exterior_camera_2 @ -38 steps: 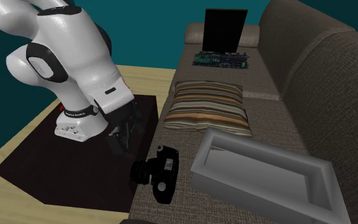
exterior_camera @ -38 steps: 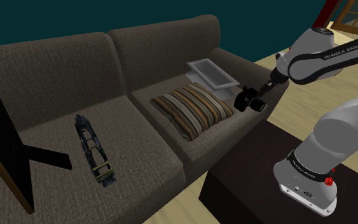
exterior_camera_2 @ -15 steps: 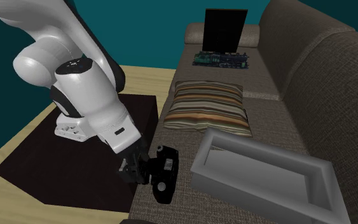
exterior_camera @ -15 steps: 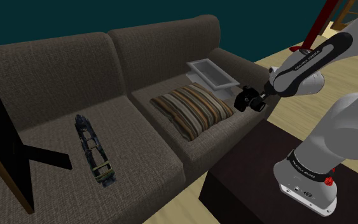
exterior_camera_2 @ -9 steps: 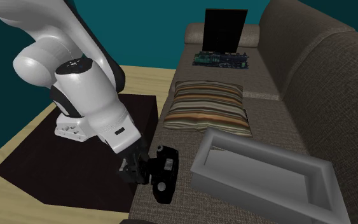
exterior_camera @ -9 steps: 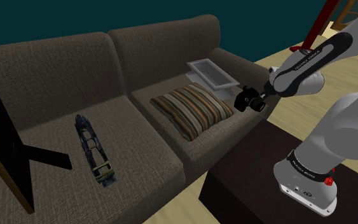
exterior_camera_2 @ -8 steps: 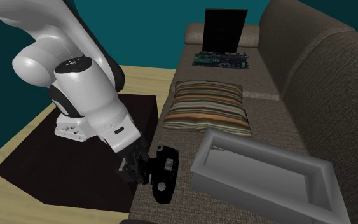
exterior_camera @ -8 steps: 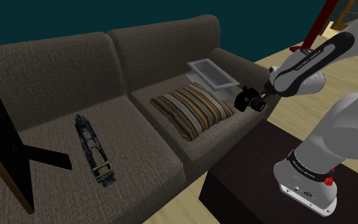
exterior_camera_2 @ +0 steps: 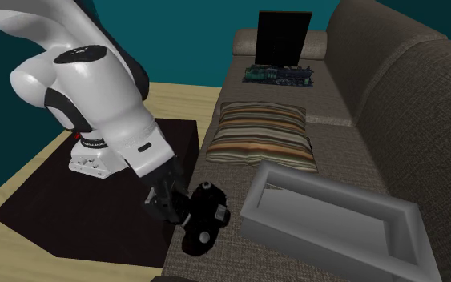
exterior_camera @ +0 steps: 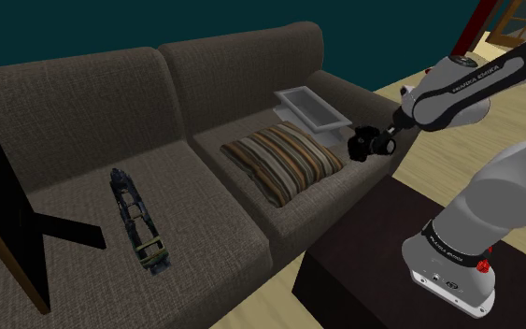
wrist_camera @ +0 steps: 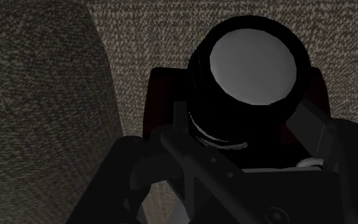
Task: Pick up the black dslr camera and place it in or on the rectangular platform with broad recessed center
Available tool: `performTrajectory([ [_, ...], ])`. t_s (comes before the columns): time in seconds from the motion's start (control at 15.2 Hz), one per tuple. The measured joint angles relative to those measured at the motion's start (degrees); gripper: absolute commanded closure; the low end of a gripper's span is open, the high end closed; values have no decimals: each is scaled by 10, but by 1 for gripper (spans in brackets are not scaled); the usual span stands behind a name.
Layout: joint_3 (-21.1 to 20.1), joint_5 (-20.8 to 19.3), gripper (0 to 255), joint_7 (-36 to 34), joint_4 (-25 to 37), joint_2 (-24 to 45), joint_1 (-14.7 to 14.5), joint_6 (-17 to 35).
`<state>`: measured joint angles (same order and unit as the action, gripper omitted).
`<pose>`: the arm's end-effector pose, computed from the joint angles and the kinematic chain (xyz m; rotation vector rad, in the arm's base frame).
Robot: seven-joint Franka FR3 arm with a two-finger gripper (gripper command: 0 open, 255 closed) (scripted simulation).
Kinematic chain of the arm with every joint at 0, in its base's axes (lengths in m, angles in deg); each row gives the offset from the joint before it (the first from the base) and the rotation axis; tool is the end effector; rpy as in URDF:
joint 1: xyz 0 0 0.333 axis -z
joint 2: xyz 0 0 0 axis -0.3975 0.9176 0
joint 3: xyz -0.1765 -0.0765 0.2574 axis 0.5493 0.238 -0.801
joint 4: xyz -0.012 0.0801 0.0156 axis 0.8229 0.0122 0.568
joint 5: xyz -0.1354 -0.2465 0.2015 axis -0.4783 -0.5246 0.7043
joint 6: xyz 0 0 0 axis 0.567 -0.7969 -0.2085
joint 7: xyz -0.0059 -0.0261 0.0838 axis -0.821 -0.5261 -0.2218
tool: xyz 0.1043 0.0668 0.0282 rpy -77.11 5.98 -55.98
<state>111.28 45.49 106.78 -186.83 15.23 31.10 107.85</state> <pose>0.2527 -0.2129 0.3102 3.0064 -0.0227 0.4460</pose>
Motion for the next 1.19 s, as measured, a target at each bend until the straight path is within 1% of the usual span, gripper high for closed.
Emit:
performTrajectory([
  [0.46,-34,-10,255,-11,10,-82,28,-92],
  [0.79,-52,-5,255,-12,25,-132,35,-157],
  [1.19,-75,8,255,-16,48,-179,35,-226],
])
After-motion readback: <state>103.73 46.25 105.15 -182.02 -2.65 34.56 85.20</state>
